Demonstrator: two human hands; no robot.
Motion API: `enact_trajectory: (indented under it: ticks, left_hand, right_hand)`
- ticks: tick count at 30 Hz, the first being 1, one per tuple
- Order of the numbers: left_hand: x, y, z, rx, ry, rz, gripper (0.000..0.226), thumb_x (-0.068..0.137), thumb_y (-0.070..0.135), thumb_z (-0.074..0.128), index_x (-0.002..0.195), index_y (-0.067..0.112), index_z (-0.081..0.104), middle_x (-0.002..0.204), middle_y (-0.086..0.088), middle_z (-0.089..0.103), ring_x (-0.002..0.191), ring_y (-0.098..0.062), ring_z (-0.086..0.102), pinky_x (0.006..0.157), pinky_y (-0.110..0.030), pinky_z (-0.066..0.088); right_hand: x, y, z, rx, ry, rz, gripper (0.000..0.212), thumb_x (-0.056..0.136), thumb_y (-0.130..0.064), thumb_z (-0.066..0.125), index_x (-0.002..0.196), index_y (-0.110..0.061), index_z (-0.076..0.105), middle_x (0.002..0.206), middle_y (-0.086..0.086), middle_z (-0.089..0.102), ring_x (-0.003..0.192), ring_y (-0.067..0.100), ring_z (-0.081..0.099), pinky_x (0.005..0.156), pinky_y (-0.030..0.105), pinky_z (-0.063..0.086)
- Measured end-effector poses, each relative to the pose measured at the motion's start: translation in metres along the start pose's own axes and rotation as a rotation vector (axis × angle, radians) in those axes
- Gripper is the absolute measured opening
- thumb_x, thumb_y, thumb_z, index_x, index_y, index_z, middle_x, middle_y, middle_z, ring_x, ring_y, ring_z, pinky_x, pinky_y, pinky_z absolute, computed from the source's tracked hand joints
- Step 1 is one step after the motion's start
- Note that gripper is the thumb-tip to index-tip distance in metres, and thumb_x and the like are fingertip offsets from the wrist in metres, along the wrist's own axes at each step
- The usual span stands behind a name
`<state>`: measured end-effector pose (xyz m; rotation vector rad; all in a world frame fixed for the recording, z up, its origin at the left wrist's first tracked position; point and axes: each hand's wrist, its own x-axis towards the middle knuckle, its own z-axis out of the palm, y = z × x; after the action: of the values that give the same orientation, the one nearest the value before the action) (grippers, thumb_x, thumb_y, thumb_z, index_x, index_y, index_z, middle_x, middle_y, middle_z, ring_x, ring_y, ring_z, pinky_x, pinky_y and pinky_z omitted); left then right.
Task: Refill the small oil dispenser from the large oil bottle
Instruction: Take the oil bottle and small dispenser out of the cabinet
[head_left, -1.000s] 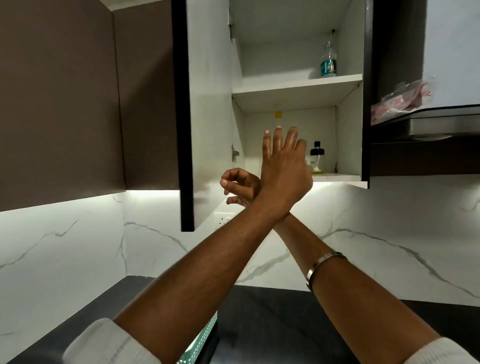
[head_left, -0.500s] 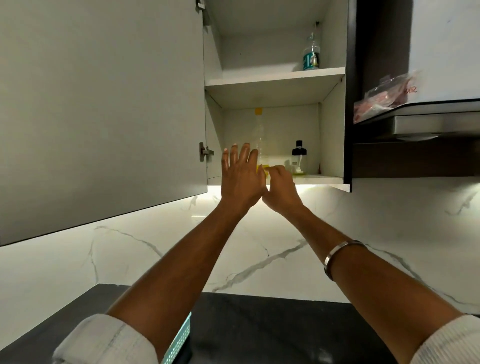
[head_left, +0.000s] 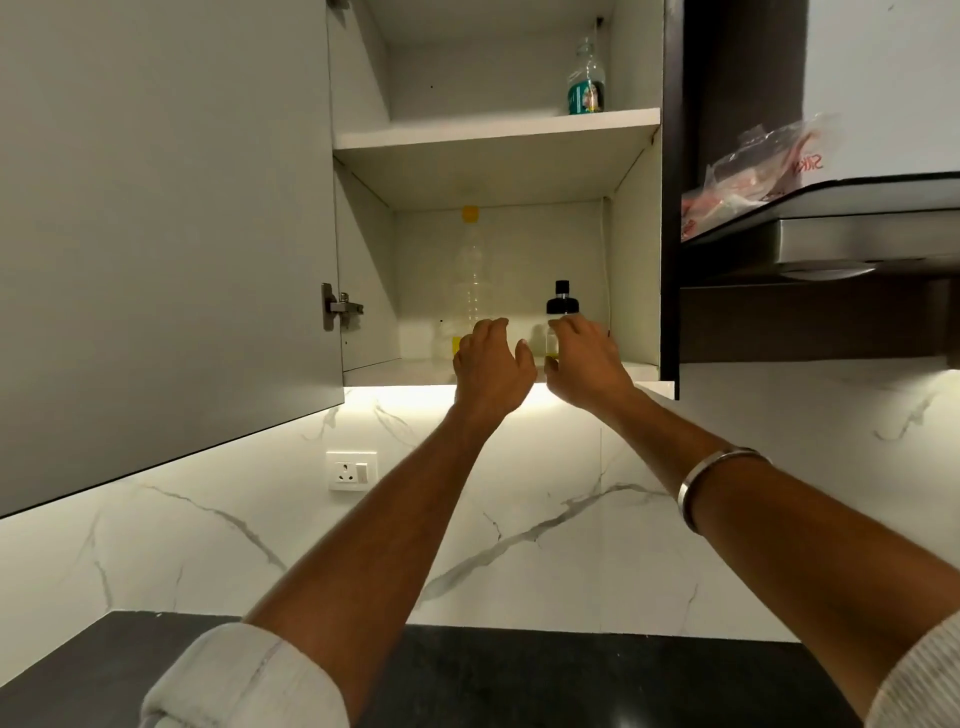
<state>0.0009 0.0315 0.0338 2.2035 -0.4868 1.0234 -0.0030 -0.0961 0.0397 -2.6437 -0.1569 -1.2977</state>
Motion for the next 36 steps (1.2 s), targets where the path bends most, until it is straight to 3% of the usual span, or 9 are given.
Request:
enact_trajectory:
  ticks: [11, 15, 18, 21, 23, 30, 36]
  left_hand:
    - [0.11, -0.026, 0.061, -0.248, -0.173, -0.157, 0.049, 0.1, 0.029, 0.041, 0.143, 0.005, 0.039, 0.147, -0.014, 0.039, 0.133, -0.03, 0.04, 0.106, -0.034, 0.033]
    - [0.136, -0.032, 0.077, -0.38, -0.291, -0.29, 0.049, 0.1, 0.03, 0.035, 0.138, 0.0, 0.042, 0.141, -0.015, 0.046, 0.126, -0.032, 0.047, 0.097, -0.033, 0.038]
    - [0.155, -0.032, 0.086, -0.526, -0.373, -0.419, 0.05, 0.101, 0.031, 0.033, 0.141, 0.002, 0.039, 0.144, -0.018, 0.044, 0.129, -0.032, 0.046, 0.104, -0.036, 0.039]
    - [0.166, -0.032, 0.093, -0.641, -0.457, -0.485, 0.045, 0.104, 0.027, 0.031, 0.141, 0.003, 0.038, 0.142, -0.019, 0.043, 0.122, -0.028, 0.049, 0.1, -0.033, 0.041]
    - [0.17, -0.036, 0.098, -0.71, -0.516, -0.527, 0.047, 0.103, 0.03, 0.032, 0.143, 0.006, 0.035, 0.14, -0.017, 0.043, 0.125, -0.031, 0.047, 0.105, -0.036, 0.041]
    - [0.185, -0.046, 0.111, -0.891, -0.618, -0.659, 0.057, 0.101, 0.033, 0.034, 0.15, 0.005, 0.024, 0.147, -0.023, 0.036, 0.134, -0.037, 0.037, 0.111, -0.048, 0.035]
    - [0.193, -0.051, 0.117, -0.917, -0.624, -0.738, 0.056, 0.099, 0.033, 0.038, 0.144, 0.002, 0.03, 0.146, -0.021, 0.037, 0.132, -0.036, 0.04, 0.111, -0.051, 0.035]
  right_hand:
    - [0.091, 0.038, 0.049, -0.069, -0.019, 0.08, 0.047, 0.088, -0.024, 0.055, 0.133, -0.016, 0.046, 0.135, 0.009, 0.047, 0.122, 0.029, 0.045, 0.1, 0.042, 0.037]
    - [0.115, 0.051, 0.065, -0.011, -0.057, 0.202, 0.053, 0.088, -0.023, 0.058, 0.137, -0.011, 0.041, 0.136, 0.012, 0.044, 0.121, 0.031, 0.046, 0.099, 0.041, 0.04]
    - [0.134, 0.06, 0.073, 0.045, -0.096, 0.314, 0.056, 0.087, -0.024, 0.06, 0.135, -0.005, 0.039, 0.134, 0.016, 0.044, 0.119, 0.033, 0.048, 0.097, 0.04, 0.043]
    - [0.152, 0.063, 0.081, 0.134, -0.13, 0.441, 0.061, 0.087, -0.024, 0.063, 0.137, -0.002, 0.035, 0.134, 0.017, 0.044, 0.119, 0.032, 0.05, 0.092, 0.035, 0.045]
    - [0.161, 0.064, 0.09, 0.192, -0.131, 0.507, 0.063, 0.086, -0.024, 0.065, 0.137, -0.003, 0.035, 0.133, 0.016, 0.046, 0.117, 0.03, 0.051, 0.086, 0.032, 0.045]
    - [0.186, 0.071, 0.122, 0.44, -0.077, 0.713, 0.076, 0.076, -0.021, 0.076, 0.137, -0.005, 0.035, 0.131, 0.014, 0.052, 0.115, 0.028, 0.055, 0.089, 0.032, 0.048]
    - [0.19, 0.076, 0.129, 0.475, -0.115, 0.78, 0.085, 0.071, -0.027, 0.082, 0.136, -0.003, 0.033, 0.131, 0.014, 0.051, 0.116, 0.029, 0.054, 0.086, 0.032, 0.046]
